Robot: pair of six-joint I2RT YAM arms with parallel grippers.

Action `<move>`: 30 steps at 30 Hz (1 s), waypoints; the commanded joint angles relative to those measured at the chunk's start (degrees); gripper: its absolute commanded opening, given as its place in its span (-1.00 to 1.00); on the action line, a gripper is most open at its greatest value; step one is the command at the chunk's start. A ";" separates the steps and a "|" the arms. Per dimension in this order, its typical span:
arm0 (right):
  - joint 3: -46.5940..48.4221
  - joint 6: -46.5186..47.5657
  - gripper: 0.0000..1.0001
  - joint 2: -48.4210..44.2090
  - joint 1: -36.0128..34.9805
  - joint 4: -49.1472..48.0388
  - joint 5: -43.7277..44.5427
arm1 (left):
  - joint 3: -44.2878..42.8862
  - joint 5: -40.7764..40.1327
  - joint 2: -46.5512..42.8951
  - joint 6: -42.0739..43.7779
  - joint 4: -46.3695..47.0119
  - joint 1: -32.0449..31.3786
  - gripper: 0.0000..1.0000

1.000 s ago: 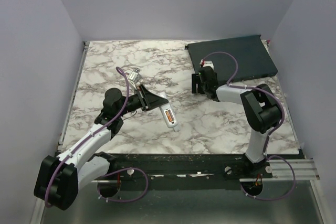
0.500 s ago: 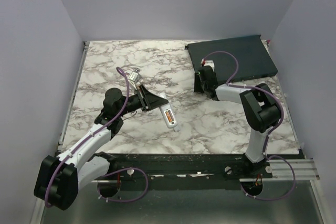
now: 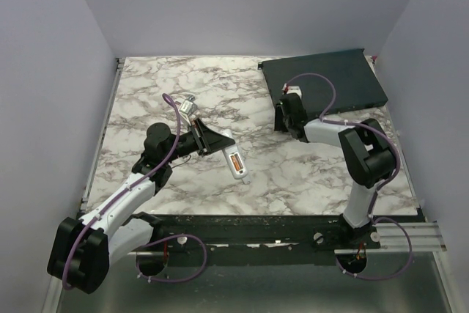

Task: Load the batteries into the remote control
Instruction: Move the battery to the center of the board.

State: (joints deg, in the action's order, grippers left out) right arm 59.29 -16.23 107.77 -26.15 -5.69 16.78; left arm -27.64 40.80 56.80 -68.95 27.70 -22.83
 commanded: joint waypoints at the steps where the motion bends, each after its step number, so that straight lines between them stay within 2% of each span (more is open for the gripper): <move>1: -2.95 -0.25 -0.18 -3.13 0.05 1.96 -4.02 | -1.45 0.47 0.01 0.04 2.00 0.50 -1.00; 6: -5.15 -0.40 -0.25 -6.56 -0.25 2.75 -9.69 | -1.45 0.35 0.10 -0.05 2.00 0.44 -1.00; 9: -5.94 -0.82 -0.25 -8.51 -2.08 4.55 -9.92 | -1.51 0.32 0.14 -0.07 2.09 0.49 -1.00; 21: -12.93 -8.93 -0.21 -15.61 -14.18 11.37 -4.07 | -2.02 1.25 -1.31 1.44 -0.72 2.79 -1.00; 30: -14.60 -17.95 0.18 -16.73 -20.58 13.11 0.89 | -1.97 1.17 -1.54 1.18 -0.98 3.01 -1.00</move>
State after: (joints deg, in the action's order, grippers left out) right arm 45.47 -28.93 91.70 -45.19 5.23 14.15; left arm -27.64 40.84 56.55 -68.36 26.81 -20.21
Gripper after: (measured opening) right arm 0.556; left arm 0.273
